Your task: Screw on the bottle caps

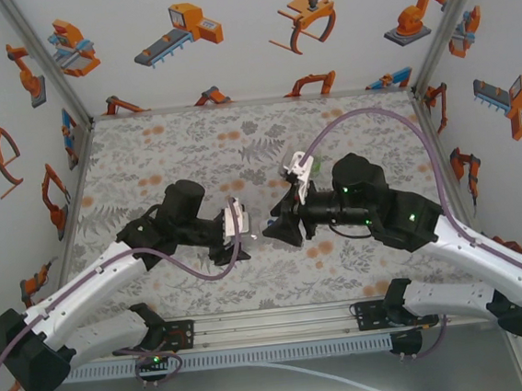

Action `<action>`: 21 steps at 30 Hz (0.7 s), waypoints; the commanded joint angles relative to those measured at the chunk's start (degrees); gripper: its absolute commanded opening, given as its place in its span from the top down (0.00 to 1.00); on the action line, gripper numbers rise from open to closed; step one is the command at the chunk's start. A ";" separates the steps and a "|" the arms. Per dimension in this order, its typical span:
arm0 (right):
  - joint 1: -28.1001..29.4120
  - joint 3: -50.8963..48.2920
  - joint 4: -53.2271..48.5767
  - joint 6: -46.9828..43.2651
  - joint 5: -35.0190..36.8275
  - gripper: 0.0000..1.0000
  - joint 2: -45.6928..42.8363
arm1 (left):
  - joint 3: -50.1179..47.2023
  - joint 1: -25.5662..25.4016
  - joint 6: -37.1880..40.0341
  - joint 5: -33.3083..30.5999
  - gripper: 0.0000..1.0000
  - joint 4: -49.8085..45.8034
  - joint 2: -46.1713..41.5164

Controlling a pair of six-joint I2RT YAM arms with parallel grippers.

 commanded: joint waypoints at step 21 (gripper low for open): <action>0.20 4.84 -7.22 -20.47 -8.92 0.67 5.05 | -0.08 -0.22 1.14 8.48 1.00 -3.06 -2.55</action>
